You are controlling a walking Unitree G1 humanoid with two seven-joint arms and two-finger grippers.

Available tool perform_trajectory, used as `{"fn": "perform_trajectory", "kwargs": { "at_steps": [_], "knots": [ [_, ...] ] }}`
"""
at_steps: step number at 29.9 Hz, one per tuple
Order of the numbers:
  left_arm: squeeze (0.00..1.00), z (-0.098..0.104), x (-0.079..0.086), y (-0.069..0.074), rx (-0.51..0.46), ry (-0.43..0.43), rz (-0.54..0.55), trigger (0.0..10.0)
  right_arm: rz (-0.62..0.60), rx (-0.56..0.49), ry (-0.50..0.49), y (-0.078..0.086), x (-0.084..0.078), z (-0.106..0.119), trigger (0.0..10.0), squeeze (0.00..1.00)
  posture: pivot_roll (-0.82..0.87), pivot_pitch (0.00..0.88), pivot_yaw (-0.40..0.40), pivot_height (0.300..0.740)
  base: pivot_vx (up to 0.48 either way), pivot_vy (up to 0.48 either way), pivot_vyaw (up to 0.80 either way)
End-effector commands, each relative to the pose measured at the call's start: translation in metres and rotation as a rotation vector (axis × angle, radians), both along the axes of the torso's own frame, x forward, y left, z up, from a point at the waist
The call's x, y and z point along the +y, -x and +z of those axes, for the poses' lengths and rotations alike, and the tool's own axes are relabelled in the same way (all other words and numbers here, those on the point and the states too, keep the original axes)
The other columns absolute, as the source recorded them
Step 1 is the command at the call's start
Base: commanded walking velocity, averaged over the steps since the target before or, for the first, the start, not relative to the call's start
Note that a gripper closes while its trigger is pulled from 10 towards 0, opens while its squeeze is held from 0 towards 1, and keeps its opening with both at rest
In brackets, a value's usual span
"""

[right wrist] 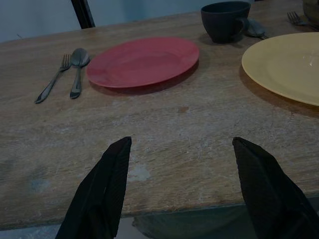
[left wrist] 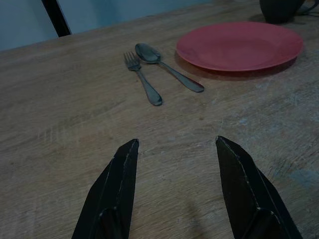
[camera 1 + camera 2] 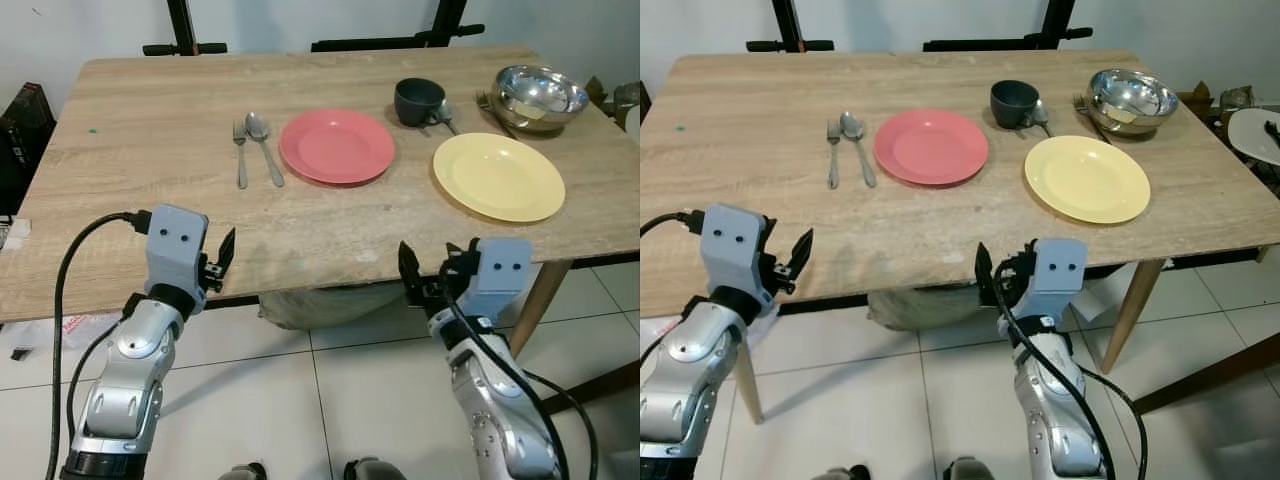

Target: Setting the table

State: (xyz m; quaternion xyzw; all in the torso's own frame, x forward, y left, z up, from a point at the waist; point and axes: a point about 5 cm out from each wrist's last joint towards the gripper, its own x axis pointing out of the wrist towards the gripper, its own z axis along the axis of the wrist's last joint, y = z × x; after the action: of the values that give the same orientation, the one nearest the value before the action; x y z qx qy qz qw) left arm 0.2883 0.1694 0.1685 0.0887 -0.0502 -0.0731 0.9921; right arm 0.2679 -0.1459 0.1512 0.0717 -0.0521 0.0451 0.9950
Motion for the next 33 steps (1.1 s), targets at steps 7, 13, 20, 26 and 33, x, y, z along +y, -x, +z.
{"fn": "perform_trajectory", "kwargs": {
  "at_steps": [7, 13, 20, 26, 33],
  "knots": [
    [0.0, -0.0053, -0.0007, 0.001, 0.017, -0.011, 0.001, 10.0, -0.001, 0.02, 0.006, -0.0003, 0.0003, -0.0051, 10.0, 0.0, -0.17, 0.045, 0.046, 0.74, 0.0, 0.0, 0.0],
    [0.0, -0.0063, -0.0028, 0.0019, 0.021, -0.01, -0.008, 10.0, -0.005, 0.027, 0.005, 0.001, -0.0004, -0.0085, 10.0, 0.0, -0.16, 0.042, 0.05, 0.74, 0.0, 0.0, 0.0],
    [0.0, -0.0073, -0.0052, 0.0016, 0.023, -0.007, -0.015, 10.0, -0.007, 0.025, 0.009, 0.001, -0.0007, -0.0075, 10.0, 0.0, -0.17, 0.042, 0.054, 0.74, 0.0, 0.0, 0.0],
    [0.0, -0.0065, -0.0063, -0.001, 0.02, -0.007, -0.023, 10.0, -0.009, 0.024, 0.015, 0.0022, -0.0023, -0.0072, 10.0, 0.0, -0.17, 0.042, 0.055, 0.74, 0.0, 0.0, 0.0],
    [0.0, -0.0059, -0.0044, -0.0038, 0.015, -0.009, -0.018, 10.0, -0.008, 0.019, 0.018, 0.0012, -0.003, -0.0063, 10.0, 0.0, -0.18, 0.029, 0.054, 0.74, 0.0, 0.0, 0.0]
  ]
}}
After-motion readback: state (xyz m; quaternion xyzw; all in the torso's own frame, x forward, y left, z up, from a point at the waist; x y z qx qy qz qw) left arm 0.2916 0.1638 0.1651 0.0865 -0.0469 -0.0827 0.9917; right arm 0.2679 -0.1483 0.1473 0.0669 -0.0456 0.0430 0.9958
